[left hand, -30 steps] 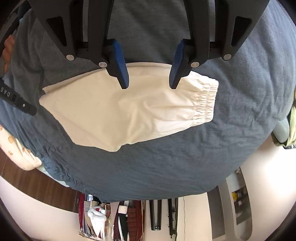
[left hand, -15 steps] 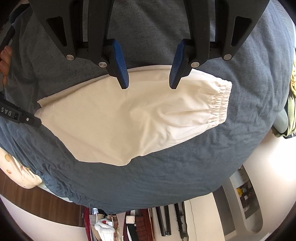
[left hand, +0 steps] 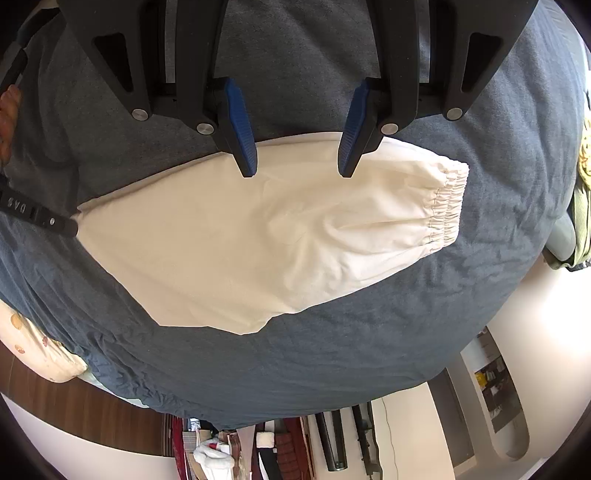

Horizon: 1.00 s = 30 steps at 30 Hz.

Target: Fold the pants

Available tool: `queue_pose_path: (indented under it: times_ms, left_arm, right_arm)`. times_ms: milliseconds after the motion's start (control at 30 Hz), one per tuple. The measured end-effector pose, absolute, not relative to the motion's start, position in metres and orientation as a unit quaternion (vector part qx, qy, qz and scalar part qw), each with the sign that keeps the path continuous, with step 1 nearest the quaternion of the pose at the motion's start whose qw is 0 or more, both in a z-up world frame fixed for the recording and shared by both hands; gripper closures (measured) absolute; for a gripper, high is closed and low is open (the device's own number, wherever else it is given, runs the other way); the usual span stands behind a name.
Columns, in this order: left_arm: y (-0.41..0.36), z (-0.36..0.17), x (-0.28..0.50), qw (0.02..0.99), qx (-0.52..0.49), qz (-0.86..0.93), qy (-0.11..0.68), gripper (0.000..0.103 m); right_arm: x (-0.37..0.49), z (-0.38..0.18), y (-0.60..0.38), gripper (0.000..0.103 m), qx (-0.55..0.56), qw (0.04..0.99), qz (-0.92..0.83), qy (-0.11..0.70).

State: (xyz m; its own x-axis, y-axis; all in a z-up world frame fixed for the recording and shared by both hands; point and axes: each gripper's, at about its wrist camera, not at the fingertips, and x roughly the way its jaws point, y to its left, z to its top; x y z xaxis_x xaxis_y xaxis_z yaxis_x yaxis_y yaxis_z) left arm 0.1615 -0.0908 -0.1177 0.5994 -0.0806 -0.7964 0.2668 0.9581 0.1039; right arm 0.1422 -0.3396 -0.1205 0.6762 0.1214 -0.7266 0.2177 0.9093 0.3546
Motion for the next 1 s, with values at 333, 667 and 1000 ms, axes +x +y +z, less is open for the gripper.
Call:
queue_pose_path:
  times_ms: [333,667,1000]
  left_arm:
    - [-0.097,-0.114,0.155,0.892,0.115,-0.101,0.425,0.056]
    - [-0.109,-0.1,0.162,0.884,0.147,-0.17,0.41,0.055]
    - [-0.146,-0.07,0.194,0.844,0.241,-0.315,0.362,0.055]
  right_arm:
    - [0.134,-0.13,-0.355,0.072,0.258,0.871,-0.047,0.416]
    - [0.104,-0.143,-0.354,0.058,0.421,0.834,-0.058,0.351]
    - [0.103,-0.154,-0.34,0.058,0.464,0.811,-0.088,0.347]
